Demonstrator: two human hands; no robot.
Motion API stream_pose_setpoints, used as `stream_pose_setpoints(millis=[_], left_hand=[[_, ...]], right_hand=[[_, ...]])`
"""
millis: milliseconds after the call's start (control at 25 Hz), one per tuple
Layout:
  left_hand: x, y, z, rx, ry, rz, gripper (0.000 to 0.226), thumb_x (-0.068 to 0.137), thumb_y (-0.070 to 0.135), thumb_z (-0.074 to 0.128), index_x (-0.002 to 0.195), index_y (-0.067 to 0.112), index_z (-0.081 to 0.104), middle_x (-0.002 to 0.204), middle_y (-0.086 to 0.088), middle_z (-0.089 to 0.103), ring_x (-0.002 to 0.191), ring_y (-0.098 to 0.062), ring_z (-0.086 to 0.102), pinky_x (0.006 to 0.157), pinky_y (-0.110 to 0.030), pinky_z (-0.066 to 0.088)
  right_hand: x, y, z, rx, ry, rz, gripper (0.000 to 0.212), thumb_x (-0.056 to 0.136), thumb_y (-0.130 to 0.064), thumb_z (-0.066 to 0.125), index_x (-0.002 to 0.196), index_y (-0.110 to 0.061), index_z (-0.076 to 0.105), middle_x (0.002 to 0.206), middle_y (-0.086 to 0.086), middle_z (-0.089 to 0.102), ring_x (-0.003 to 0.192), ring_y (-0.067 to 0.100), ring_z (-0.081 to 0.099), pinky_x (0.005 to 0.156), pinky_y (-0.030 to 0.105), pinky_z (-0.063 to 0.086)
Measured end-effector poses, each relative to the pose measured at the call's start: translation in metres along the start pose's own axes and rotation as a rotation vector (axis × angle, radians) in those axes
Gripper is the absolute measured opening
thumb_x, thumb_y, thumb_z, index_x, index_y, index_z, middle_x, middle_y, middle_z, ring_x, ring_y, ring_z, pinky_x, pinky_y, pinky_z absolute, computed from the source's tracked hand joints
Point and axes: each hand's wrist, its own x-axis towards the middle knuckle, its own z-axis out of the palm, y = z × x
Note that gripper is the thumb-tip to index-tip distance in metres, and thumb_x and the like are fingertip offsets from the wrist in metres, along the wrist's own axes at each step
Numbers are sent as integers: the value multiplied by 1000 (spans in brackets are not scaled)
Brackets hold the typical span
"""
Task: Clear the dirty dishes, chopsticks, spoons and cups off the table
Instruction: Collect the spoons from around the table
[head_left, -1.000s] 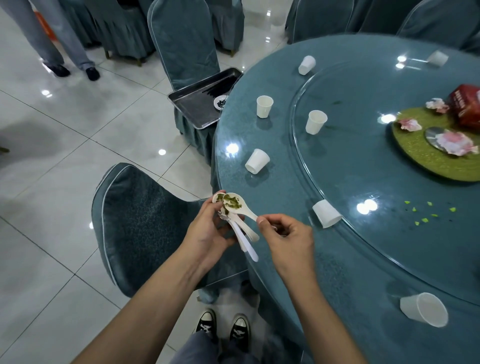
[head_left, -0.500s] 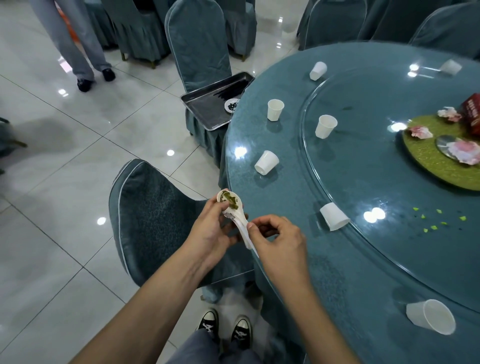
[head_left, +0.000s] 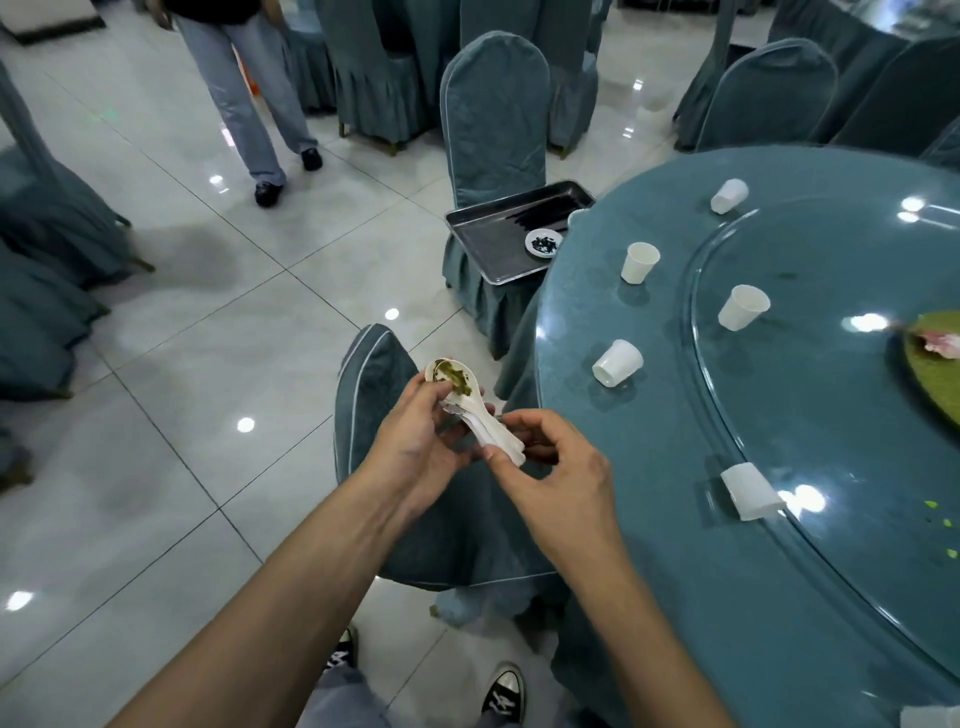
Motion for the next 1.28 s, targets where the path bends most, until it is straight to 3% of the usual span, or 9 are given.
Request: stream_pose_setpoints(millis=[120,280,560,800,1040,1280], left_hand=[[4,33,-25,-21,-4,0,23,104,16,46,126,14,54,111,-18,69,91,-31,70,83,-51,58],[12,83,-68,-9,-22,-9,17,103,14,47,118,16,55,109,-20,68,95,-35,67,96,-59,53],[25,157,-147,105,-59,-69,13,102,13,47,106,15,59,109,-21,67,89,-35,69,98,-60,52],[44,204,-202,120,-69,-97,17,102,14,47,114,12,60,108,-20,72,93,-37,69,100,-66,48],[75,230,-222,105,-51,-148,26,102,14,49,125,9,60,125,-26,67,91,-36,72,99,-66,49],[137,259,-214,137,-56,-157,21,102,13,48,118,15,62,115,-22,69,96,-38,69,100,-65,48]], right_hand=[[8,-19,29,13,41,-3,22,88,-36,76,109,-36,68,102,-13,69,95,3,67,78,20,57],[16,-41,77,-14,110,12,17,92,-34,72,108,-36,68,100,-12,68,94,3,66,79,23,58],[26,-86,173,-68,194,55,16,94,-31,69,109,-36,67,103,-14,66,96,-1,63,86,27,58],[41,-114,232,-150,219,93,23,94,-28,68,117,-30,65,113,-10,64,103,5,62,88,27,56],[75,-117,259,-172,231,81,21,92,-29,68,113,-32,66,108,-12,64,100,7,63,88,36,56],[142,-109,282,-116,246,120,18,93,-30,67,111,-33,67,106,-15,64,100,4,62,86,32,56]])
